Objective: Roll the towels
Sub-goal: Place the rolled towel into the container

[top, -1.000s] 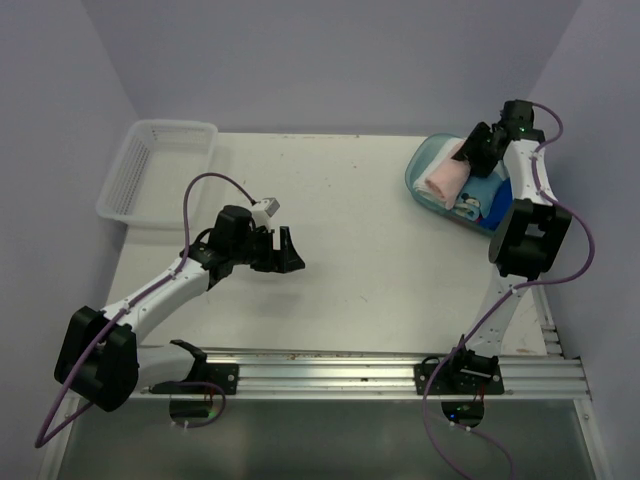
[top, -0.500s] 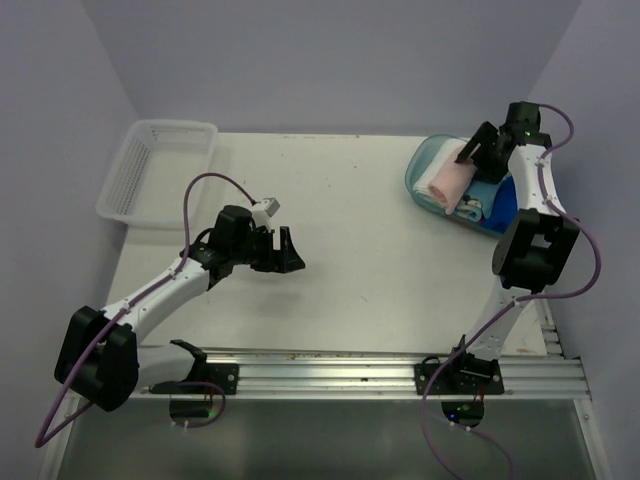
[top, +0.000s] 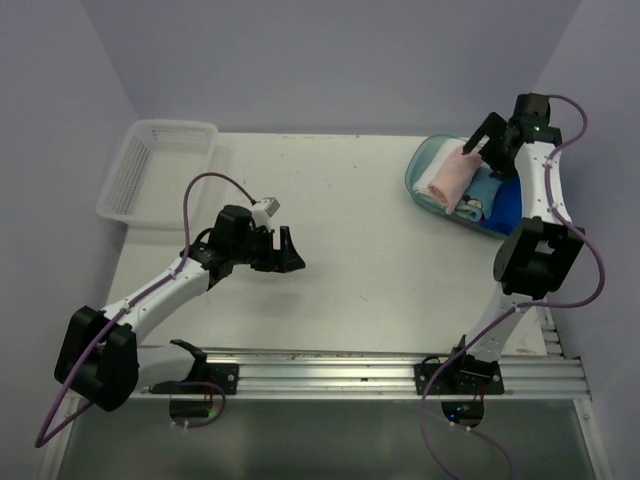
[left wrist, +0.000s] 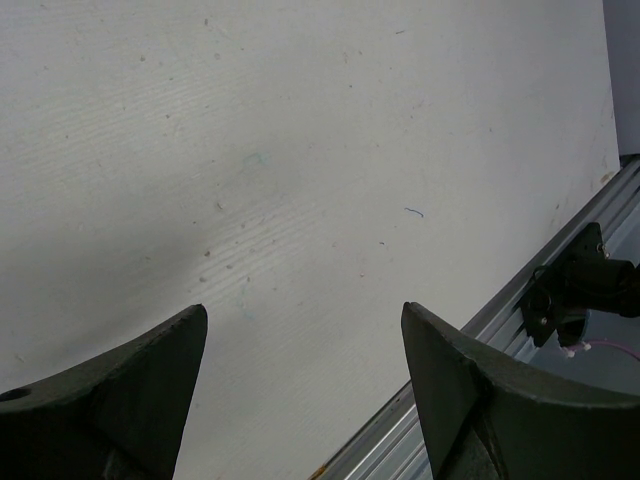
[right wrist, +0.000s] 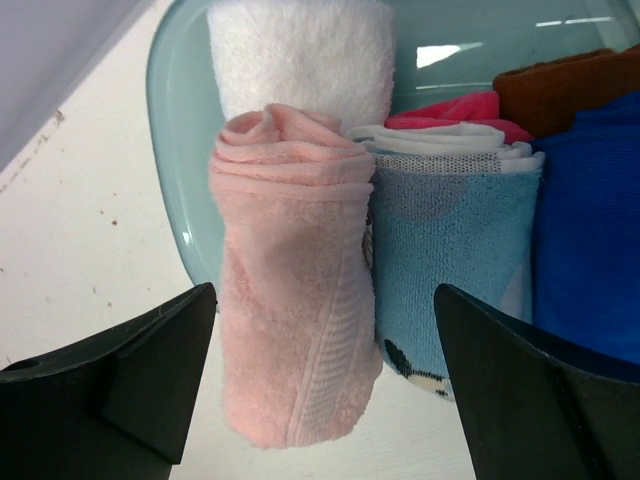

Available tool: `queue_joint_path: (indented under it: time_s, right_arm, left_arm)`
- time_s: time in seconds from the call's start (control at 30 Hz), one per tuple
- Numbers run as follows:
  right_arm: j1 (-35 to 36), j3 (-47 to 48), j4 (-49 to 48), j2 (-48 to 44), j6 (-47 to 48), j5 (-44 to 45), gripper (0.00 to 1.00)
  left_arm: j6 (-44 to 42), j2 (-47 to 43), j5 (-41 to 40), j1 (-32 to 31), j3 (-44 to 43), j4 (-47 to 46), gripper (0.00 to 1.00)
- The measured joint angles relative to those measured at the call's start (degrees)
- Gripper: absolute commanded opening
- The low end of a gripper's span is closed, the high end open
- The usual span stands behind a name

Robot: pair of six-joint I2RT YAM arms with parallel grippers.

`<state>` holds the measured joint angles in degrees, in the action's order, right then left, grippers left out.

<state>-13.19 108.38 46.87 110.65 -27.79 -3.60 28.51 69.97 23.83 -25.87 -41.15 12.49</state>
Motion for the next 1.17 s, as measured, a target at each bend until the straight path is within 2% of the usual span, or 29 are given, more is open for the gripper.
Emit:
queue_joint_path:
  time_s: [0.03,0.13,0.23,0.47,0.6,0.8,0.97,1.17]
  right_arm:
    - [0.0,0.9,0.4,-0.5,0.0,0.5,0.99]
    - [0.0,2.3,0.9,-3.2,0.1,1.9,0.99]
    - [0.0,0.9,0.3,-9.4,0.5,3.7,0.99]
    - [2.1,-14.0,-2.8,-34.7,2.3,10.5,0.99]
    - [8.3,-22.2,-3.3,-47.6,3.7,16.7,0.98]
    - [16.0,-32.7,-1.2,-57.5,3.9,21.4,0.99]
    - [16.2,-42.8,1.4,-63.1,3.4,23.6,0.99]
    - [16.2,-48.1,2.9,-67.8,2.9,25.3,0.99]
  left_arm:
    - [0.0,0.0,0.0,0.0,0.0,0.0,0.82]
    - [-0.3,0.0,-0.8,0.0,-0.7,1.3,0.82]
    - [-2.0,0.0,-3.1,0.0,-5.2,5.1,0.84]
    - [-7.3,-1.6,-10.3,0.0,-17.1,9.2,0.84]
    - [-8.7,-3.0,-13.1,0.0,-20.2,10.8,0.85]
    - [-8.8,-5.0,-17.2,0.0,-24.1,13.5,0.88]
    - [-8.8,-8.6,-21.2,0.0,-26.7,13.9,0.92]
    - [-8.5,-11.6,-24.8,0.0,-27.9,13.9,0.94]
